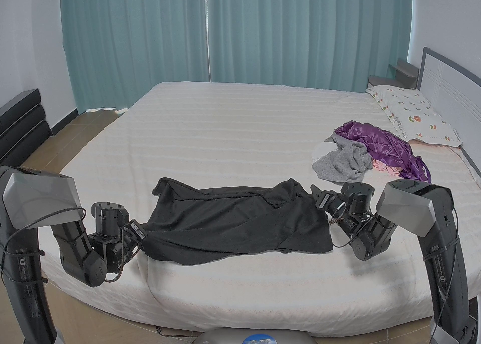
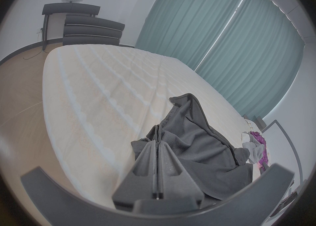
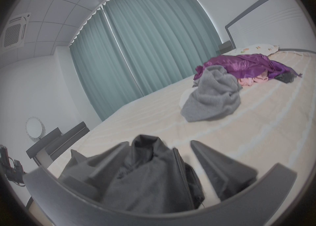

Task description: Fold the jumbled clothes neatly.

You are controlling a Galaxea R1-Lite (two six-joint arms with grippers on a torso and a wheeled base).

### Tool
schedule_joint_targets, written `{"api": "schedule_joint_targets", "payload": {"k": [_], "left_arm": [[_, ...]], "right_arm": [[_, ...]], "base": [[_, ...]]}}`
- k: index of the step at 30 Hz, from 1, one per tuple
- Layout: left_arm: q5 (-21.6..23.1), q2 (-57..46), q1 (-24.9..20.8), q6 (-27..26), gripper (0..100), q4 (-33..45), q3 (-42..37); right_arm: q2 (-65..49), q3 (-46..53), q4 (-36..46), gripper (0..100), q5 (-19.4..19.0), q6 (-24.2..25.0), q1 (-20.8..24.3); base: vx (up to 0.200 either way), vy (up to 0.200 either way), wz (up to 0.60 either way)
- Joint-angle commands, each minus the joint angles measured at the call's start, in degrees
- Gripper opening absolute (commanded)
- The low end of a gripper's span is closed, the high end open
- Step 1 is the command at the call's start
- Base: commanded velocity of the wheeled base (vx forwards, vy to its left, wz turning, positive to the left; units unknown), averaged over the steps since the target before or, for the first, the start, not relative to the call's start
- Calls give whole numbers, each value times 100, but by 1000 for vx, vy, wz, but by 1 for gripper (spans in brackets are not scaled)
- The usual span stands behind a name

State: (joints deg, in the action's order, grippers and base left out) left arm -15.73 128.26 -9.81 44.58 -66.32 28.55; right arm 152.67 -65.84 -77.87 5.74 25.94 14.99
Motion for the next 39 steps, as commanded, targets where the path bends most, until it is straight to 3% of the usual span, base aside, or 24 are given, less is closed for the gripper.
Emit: {"api": "schedule_joint_targets", "payload": {"k": [1, 7, 15, 28, 29, 39], "left_arm": [[-1, 85, -3, 7, 0, -13, -7], [-1, 77, -3, -2, 0, -4, -25], [-9, 68, -21, -2, 0, -4, -43], [-1, 41, -29, -11, 0, -4, -69], [-1, 41, -29, -11, 0, -4, -69], [-1, 33, -38, -37, 0, -13, -86]], "right_arm": [[-1, 397, -96, 100, -170, 25, -172], [-871, 1671, -114, 100, -627, 87, -480], [-1381, 3411, -202, 100, -1014, 473, -207], [-625, 3385, -281, 100, -996, 526, 83], [-625, 3367, -281, 0, -996, 526, 91], [-634, 3104, -281, 0, -917, 605, 302]], "base": [[0, 0, 0], [0, 0, 0], [0, 0, 0], [0, 0, 0], [0, 0, 0], [0, 0, 0]]}}
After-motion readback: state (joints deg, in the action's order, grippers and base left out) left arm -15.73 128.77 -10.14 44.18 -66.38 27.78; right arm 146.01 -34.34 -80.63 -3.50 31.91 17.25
